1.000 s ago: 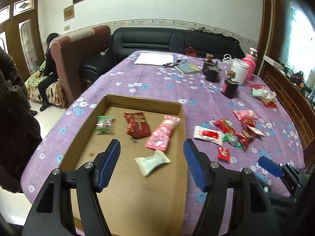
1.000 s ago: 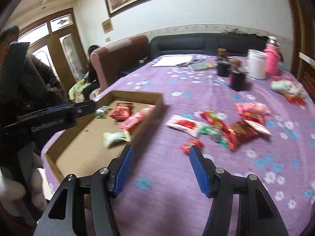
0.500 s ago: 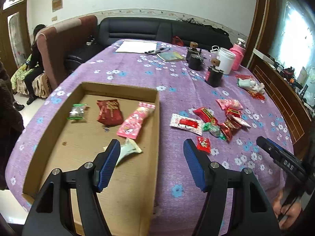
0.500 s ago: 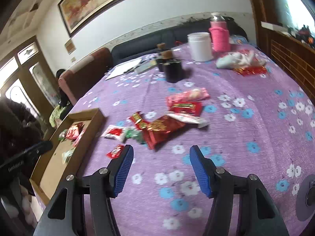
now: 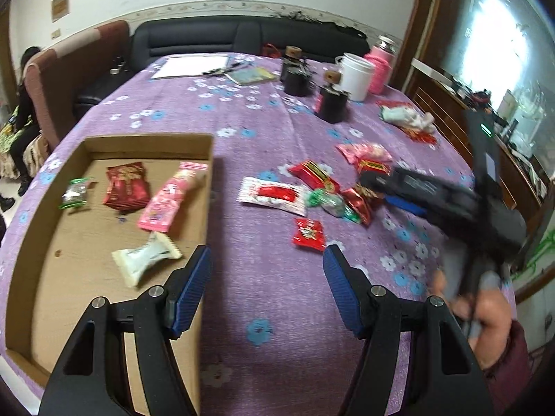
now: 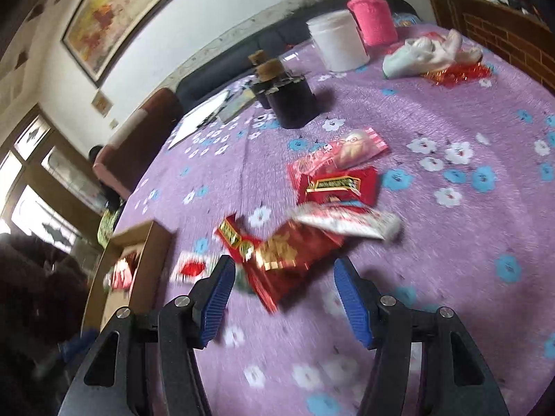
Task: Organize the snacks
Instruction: 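Grasp the dark red bag with the right tool while the left grasps the small red packet, then carry both snacks into the cardboard box and open both tools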
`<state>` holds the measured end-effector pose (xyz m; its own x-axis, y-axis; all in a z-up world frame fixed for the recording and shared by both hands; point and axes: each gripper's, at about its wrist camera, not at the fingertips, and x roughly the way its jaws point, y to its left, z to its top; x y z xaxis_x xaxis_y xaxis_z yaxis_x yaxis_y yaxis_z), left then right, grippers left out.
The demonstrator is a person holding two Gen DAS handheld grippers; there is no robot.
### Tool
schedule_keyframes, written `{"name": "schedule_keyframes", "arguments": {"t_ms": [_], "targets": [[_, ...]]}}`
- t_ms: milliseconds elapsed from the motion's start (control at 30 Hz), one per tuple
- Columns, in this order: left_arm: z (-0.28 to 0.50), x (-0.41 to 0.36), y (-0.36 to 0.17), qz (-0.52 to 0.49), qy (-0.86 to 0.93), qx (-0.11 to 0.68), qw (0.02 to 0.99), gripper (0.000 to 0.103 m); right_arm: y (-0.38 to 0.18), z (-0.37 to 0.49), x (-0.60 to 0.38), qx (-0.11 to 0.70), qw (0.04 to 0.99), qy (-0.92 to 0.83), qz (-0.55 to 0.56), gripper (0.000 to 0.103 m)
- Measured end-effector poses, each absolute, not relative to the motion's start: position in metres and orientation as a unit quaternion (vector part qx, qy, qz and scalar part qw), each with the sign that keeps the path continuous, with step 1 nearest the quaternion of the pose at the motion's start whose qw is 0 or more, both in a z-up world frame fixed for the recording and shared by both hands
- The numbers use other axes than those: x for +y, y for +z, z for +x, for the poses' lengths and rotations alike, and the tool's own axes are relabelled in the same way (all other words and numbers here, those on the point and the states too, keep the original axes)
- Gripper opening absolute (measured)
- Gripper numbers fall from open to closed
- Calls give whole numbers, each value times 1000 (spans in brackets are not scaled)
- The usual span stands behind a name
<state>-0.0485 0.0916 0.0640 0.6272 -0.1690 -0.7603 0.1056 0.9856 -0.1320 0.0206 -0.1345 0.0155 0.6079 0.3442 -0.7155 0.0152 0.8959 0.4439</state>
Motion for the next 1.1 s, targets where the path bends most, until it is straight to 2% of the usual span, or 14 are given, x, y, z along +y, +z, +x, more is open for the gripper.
{"name": "schedule_keyframes", "arguments": {"t_ms": [167,200,233,267,633,733,800,1100], "targets": [[-44,78,60,-30,-109,425,898,66,6,42,-122,457,869,61,182,60],[-42,74,59,-27,-115,424,898,66,4,42,-122,458,869,56,178,56],[-40,70,58,-22,-120,424,898,66,5,41,-122,456,872,54,171,45],[-37,67,56,-18,-122,423,898,66,5,40,-123,457,872,57,165,42],[-1,36,26,10,-118,453,883,64,6,-6,-160,449,878,68,151,41],[4,28,15,25,-116,464,878,48,6,-13,-170,446,878,69,160,41],[5,24,11,46,-104,455,883,23,5,-15,-174,444,878,71,165,41],[-13,28,25,27,-135,445,885,20,9,-33,-179,432,879,99,174,41]]}}
